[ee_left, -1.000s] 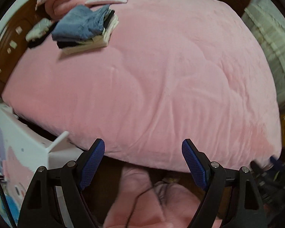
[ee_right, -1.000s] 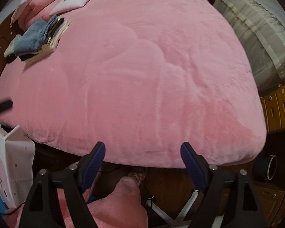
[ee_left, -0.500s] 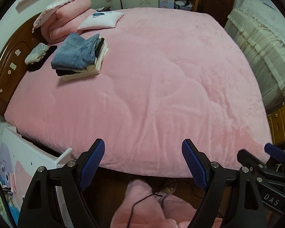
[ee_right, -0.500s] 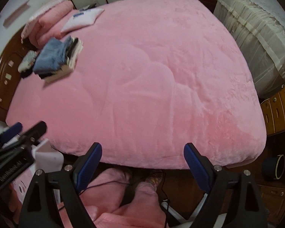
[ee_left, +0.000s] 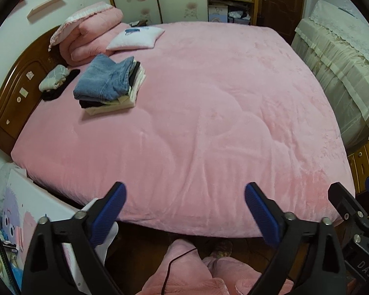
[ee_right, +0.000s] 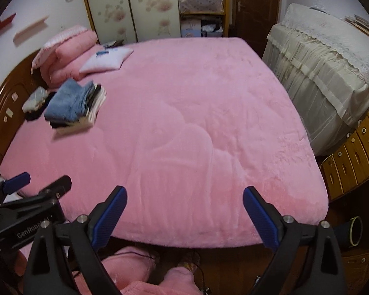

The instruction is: Fold large clothes

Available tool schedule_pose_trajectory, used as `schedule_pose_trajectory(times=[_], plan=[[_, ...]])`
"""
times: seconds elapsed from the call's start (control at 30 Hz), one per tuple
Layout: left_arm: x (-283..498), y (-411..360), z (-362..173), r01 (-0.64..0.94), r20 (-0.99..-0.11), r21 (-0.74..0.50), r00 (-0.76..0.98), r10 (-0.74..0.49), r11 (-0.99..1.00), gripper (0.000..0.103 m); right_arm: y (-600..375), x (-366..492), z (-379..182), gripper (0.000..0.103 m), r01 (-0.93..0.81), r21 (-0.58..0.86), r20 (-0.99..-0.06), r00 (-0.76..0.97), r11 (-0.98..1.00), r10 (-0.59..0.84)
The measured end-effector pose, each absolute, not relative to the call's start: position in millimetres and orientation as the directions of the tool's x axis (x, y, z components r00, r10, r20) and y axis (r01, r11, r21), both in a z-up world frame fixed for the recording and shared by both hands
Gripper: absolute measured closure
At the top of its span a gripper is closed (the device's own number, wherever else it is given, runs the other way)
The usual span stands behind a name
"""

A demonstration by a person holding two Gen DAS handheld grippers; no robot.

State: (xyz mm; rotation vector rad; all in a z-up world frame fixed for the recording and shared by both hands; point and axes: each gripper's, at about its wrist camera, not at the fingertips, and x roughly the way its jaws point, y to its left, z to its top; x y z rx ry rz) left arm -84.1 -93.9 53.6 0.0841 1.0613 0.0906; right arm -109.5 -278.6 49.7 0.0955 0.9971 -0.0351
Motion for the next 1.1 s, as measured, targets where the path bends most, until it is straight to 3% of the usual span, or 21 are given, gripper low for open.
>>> schedule_pose_trajectory(times=[1.1], plan=[[-92.0, -108.1, 56.1, -0.055, -0.860, 0.062, 0.503, 0.082, 0.997, 0.001, -282.0, -107.7, 40.7, 0.001, 0.067, 0.073, -0.859, 0.512, 0.995, 0.029]])
